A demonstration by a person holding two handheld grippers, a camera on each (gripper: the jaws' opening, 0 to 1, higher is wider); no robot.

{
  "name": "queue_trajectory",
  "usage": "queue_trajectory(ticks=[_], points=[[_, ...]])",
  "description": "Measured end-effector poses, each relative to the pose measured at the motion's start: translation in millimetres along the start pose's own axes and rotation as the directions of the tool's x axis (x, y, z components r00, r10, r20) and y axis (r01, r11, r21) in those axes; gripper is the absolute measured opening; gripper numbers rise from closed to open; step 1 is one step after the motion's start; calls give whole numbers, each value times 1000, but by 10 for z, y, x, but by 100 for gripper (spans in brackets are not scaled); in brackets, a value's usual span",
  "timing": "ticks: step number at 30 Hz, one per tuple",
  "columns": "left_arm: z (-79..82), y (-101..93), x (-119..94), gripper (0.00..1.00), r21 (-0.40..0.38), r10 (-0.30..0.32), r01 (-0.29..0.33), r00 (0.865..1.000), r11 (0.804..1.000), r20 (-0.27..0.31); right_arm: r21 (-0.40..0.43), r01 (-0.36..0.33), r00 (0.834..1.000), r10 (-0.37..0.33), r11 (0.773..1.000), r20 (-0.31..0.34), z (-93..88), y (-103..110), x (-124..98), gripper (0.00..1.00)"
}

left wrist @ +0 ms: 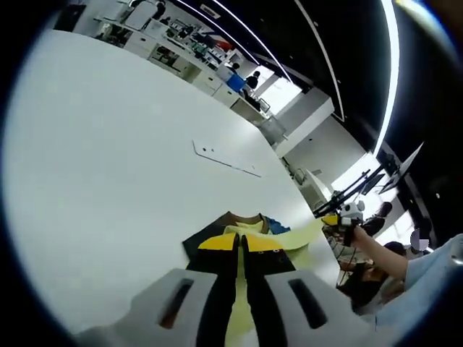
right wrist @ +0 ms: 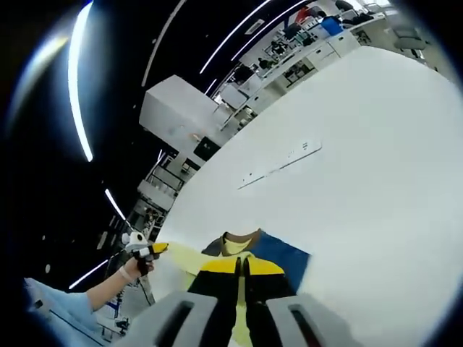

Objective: Fold the garment on the visible template until the final outline fits inside the template.

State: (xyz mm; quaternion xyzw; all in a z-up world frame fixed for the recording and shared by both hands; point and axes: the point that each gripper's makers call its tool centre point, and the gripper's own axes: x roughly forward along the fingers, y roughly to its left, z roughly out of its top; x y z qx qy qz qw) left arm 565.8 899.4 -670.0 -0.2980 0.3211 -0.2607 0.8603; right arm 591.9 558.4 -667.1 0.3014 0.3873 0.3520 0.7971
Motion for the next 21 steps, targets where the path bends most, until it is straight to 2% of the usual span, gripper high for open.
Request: queue_trajectory(ticks=[11,19,21], points=[[-91,367,187,0,-42,95,-96,995,995,-15,47,54,998,-54,997,-11,-23,-329,182,0],[-244,563,323,0,-57,116,-118,992,991,-41,61,116,992,-113,991,-54,-157,-587,310,0],[-271,592,349,0,-76,113,-116,993,990,-41,97,141,989,-135,985,-62,-199,-658,310,0]])
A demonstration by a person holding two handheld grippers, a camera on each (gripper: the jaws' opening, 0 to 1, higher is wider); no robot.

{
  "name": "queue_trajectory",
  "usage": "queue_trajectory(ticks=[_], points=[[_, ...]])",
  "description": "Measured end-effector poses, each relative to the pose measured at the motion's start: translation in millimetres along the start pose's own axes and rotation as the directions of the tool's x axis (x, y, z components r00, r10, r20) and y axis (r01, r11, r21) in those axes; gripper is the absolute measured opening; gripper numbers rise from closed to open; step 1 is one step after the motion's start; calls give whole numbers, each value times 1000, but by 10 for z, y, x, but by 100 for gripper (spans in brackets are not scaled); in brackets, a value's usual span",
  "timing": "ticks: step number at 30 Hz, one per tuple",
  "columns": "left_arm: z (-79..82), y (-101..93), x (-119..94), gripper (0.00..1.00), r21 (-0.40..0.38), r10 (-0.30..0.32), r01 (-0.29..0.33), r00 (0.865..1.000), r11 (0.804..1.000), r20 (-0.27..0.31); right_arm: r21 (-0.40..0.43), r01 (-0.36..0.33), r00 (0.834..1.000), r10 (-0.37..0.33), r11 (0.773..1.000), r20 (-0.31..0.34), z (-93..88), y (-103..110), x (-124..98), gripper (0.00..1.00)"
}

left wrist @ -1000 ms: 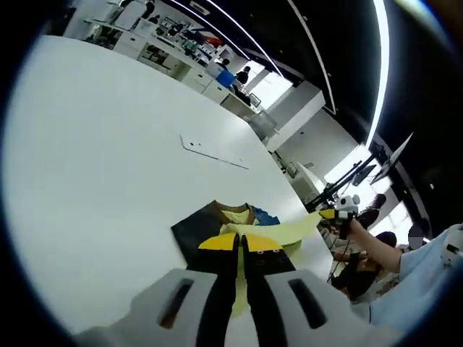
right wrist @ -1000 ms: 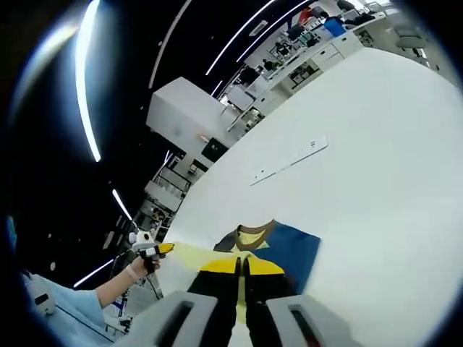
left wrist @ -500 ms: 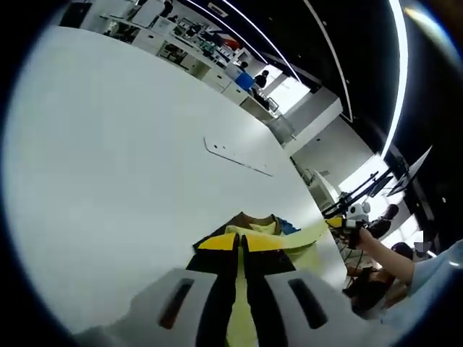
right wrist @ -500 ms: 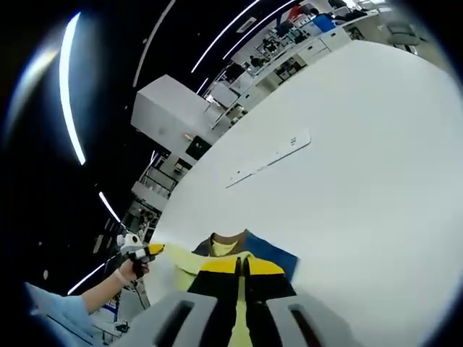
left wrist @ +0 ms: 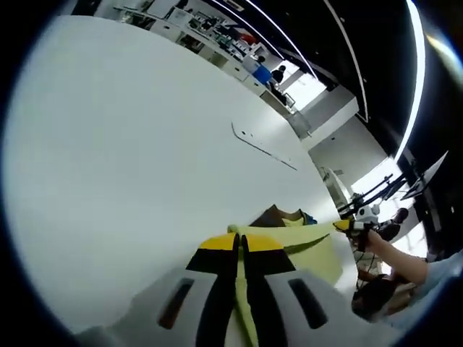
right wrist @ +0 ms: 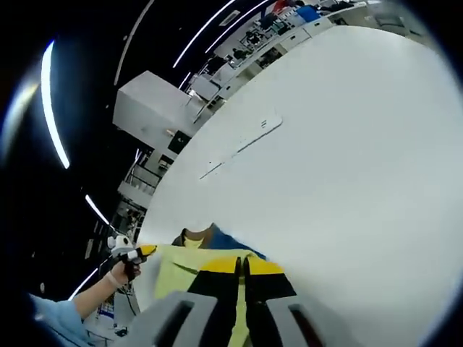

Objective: Fold the garment on the visible template until the final outline fits inside the template.

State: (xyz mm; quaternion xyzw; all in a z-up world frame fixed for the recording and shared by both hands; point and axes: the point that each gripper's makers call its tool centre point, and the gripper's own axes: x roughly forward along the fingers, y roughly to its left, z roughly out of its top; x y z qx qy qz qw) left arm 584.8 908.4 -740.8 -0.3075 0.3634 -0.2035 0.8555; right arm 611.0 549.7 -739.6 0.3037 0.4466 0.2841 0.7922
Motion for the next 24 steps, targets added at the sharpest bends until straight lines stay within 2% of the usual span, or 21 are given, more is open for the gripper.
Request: queue_trajectory(ticks=[3,5,6,14,24], points=[[-12,14,28,0,9,-5,5,1000,1000,0,-1,13,1000,-13,1000,5,-25,1,9,0],[-17,21,28,0,13,-8,8,1000,1000,-2,-36,60,998,-60,998,-2,-48,-62,9,0],[-18,36,32,0,14,-8,8,1000,1000,-4,-18,60,998,-60,998,-6,-64,-59,18,0],[1,122,84,0,31,-5,5,1000,999,-13,-32,92,996,-92,995,-13,-59,-174,69,0],[-25,143,109,0,73,3,-1,1000,997,-26,-149,115,993,-115,982,6,-111,-184,120,0]])
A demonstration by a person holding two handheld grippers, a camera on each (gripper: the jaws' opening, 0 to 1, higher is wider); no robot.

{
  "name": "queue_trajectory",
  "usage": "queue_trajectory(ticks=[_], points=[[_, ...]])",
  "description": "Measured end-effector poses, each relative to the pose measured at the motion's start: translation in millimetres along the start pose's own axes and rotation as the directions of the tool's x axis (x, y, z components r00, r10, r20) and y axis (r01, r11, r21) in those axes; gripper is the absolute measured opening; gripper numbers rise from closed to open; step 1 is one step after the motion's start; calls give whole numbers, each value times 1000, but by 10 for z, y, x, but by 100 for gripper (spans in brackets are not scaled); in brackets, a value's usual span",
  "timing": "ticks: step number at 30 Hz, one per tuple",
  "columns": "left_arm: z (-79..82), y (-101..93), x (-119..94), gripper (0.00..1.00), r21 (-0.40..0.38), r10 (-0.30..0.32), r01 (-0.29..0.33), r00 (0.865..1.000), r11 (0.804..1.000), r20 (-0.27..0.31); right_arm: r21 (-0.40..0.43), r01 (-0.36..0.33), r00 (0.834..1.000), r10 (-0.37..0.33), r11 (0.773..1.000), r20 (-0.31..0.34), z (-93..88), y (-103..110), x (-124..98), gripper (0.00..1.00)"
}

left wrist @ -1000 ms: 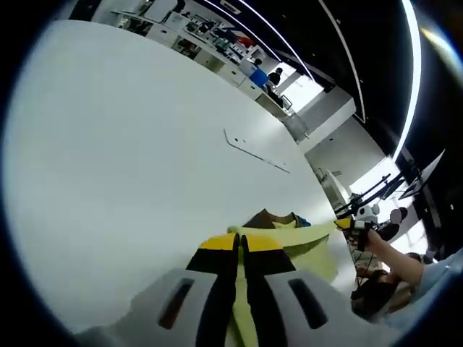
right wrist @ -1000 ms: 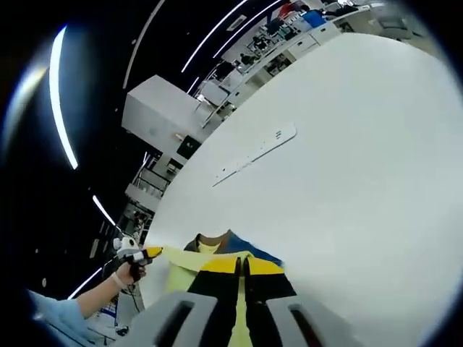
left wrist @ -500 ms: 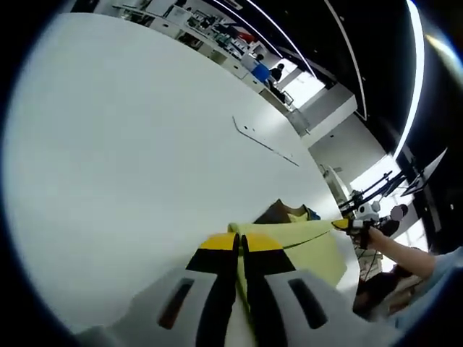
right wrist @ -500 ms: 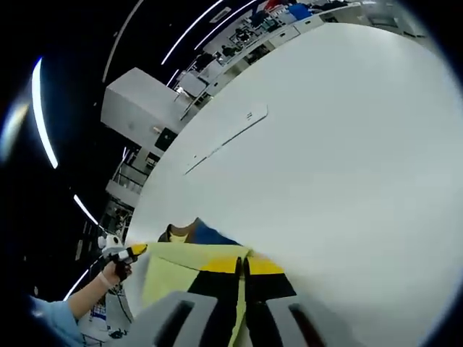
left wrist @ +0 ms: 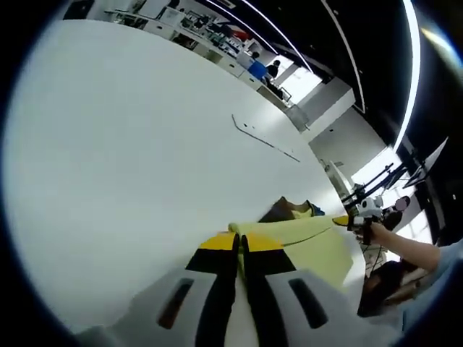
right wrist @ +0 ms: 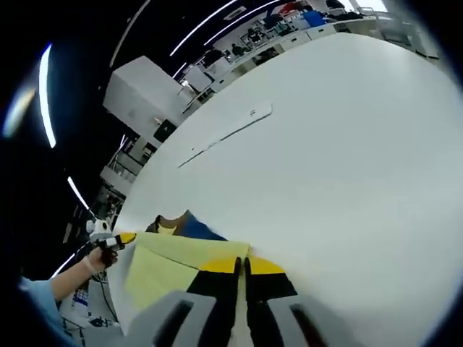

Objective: Fold the garment on the visible template until the final outline fits inside the template.

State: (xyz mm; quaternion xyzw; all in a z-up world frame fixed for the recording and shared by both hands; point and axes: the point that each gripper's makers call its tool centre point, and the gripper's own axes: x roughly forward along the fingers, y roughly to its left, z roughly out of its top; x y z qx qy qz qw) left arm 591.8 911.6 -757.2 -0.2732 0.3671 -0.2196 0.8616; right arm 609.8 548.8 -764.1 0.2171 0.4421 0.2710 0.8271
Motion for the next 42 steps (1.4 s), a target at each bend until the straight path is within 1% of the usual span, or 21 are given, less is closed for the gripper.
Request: queue_trajectory(ticks=[3,5,8,9,11,12,13,14,15,16,18,20,22,24,26,29,31,33,34,39,42], points=[[-20,12,15,0,27,6,-6,1000,1000,-4,-49,-4,1000,5,999,26,-8,12,2,1],[-26,-24,32,0,49,10,-10,1000,999,-3,-52,-5,999,7,999,36,-1,10,-1,2],[4,-69,10,1,80,5,-6,1000,997,9,-50,-26,998,29,998,47,21,38,-8,10],[37,-85,-10,3,76,-2,0,1000,997,22,-69,-28,998,31,997,51,35,50,-19,12],[102,-116,-50,12,74,-21,17,999,997,49,-120,-22,997,31,993,71,78,71,-46,19],[117,-120,-70,17,79,-20,16,998,997,53,-139,-26,997,37,990,75,84,91,-58,21],[157,-142,-97,22,98,-26,19,997,995,71,-171,-34,996,47,985,72,82,126,-80,23],[174,-153,-120,26,123,-29,19,996,992,79,-188,-39,996,53,981,72,80,149,-94,23],[175,-172,-140,30,129,-32,22,996,991,81,-207,-48,996,63,977,69,72,180,-111,24],[157,-231,-172,31,139,-57,47,996,989,69,-213,-51,995,67,976,68,70,194,-116,26],[122,-287,-207,28,161,-87,77,995,984,53,-252,-71,994,89,965,62,42,252,-136,32],[59,-366,-236,34,189,-120,112,992,976,29,-277,-79,995,93,958,37,-24,270,-139,37],[-30,-391,-231,39,191,-132,131,991,973,-10,-317,-81,996,87,945,3,-111,263,-135,38],[-108,-428,-219,38,203,-145,151,988,967,-43,-321,-81,997,81,944,-12,-157,249,-119,38],[-158,-435,-193,38,215,-142,152,988,965,-63,-325,-85,996,86,942,-11,-157,250,-116,36],[-242,-451,-139,35,225,-138,157,986,962,-96,-301,-95,995,102,949,7,-105,280,-109,35],[-255,-467,-116,34,227,-142,162,985,960,-100,-299,-100,994,111,949,21,-65,304,-113,33],[-259,-487,-81,35,222,-148,168,984,960,-103,-285,-119,991,132,951,29,-41,343,-114,31],[-258,-488,-69,35,222,-147,167,984,961,-103,-271,-126,990,139,954,26,-45,355,-110,31],[-260,-451,-30,35,206,-139,159,984,966,-109,-266,-137,990,141,954,-2,-116,364,-82,30],[-271,-429,-46,33,197,-141,162,983,967,-115,-265,-140,989,145,954,0,-128,363,-87,29]])
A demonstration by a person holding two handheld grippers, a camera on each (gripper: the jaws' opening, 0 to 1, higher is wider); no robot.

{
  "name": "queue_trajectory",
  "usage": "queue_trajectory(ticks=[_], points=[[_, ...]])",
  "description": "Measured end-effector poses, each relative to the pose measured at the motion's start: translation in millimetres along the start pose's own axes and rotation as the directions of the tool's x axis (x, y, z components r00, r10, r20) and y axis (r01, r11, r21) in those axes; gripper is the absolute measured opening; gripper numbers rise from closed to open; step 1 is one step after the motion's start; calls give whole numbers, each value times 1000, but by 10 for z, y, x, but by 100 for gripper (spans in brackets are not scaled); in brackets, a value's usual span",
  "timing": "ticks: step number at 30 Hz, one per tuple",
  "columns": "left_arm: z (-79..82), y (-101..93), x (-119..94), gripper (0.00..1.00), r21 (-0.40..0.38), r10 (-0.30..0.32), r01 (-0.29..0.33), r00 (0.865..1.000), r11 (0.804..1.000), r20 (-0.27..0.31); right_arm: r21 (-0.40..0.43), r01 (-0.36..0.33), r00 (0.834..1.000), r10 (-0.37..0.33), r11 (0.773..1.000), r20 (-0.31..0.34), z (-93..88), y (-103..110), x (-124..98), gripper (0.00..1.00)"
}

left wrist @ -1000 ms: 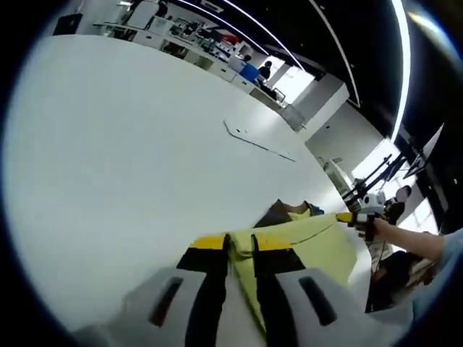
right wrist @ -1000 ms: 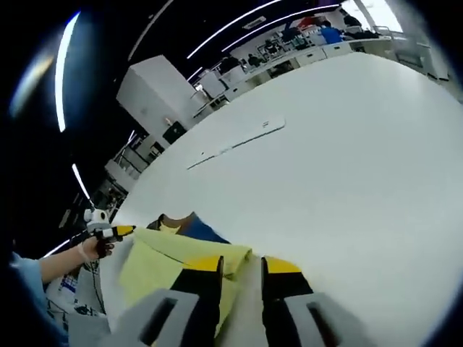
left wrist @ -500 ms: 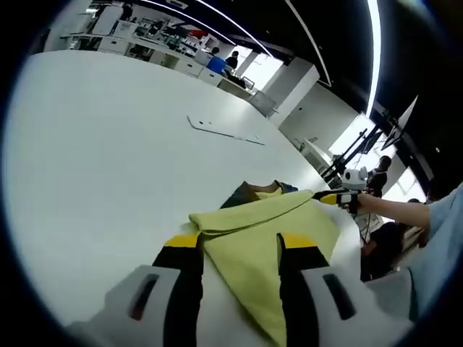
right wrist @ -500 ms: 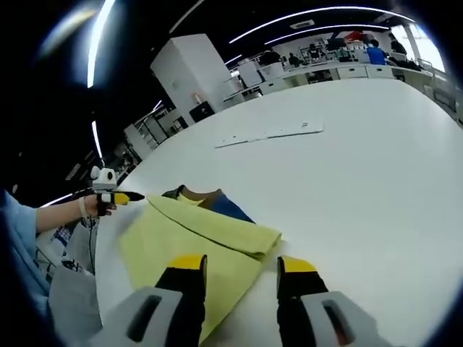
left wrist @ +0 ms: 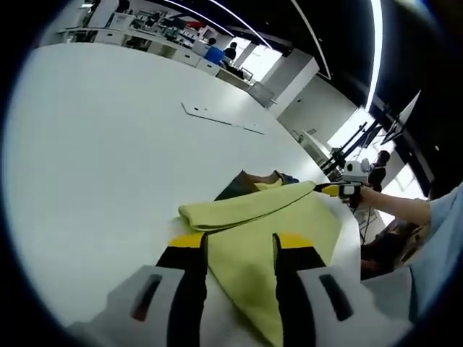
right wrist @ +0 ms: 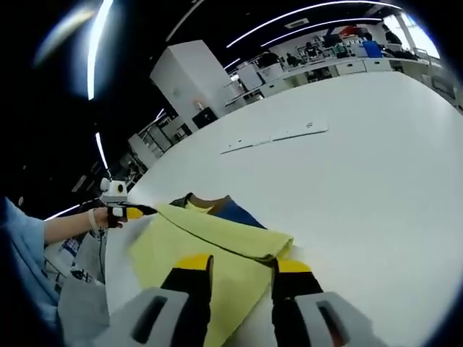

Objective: Fold the garment on the visible template until the final outline fits inside the template.

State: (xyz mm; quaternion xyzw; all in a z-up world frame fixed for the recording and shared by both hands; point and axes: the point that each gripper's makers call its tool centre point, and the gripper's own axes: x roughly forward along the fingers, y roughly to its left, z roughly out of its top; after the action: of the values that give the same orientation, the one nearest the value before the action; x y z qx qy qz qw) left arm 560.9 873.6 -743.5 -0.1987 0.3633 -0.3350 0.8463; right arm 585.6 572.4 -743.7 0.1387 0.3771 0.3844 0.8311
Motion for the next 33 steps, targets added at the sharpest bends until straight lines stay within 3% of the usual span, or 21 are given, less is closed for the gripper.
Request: queue_trajectory(ticks=[8,14,17,19,22,26,29,33], points=[[62,-14,79,34,-12,-12,12,1000,1000,17,21,-20,999,19,1000,29,83,42,82,28],[229,-23,171,35,-27,-16,18,996,999,83,77,-22,994,14,997,105,274,11,178,29],[384,54,179,36,-58,6,3,990,998,144,106,-6,986,-12,994,165,420,-38,213,35],[440,105,167,36,-79,21,-8,986,997,166,93,18,983,-34,996,181,480,-77,228,41],[470,135,139,38,-89,29,-13,983,996,181,93,13,984,-29,996,176,487,-75,237,41],[432,99,109,43,-63,31,-20,985,998,170,67,14,987,-25,998,159,438,-59,220,42],[418,59,76,50,-44,22,-15,986,999,163,5,17,989,-17,1000,145,396,-2,181,52],[332,-94,15,65,79,-16,8,994,997,112,-105,5,993,8,994,116,287,118,96,69]])
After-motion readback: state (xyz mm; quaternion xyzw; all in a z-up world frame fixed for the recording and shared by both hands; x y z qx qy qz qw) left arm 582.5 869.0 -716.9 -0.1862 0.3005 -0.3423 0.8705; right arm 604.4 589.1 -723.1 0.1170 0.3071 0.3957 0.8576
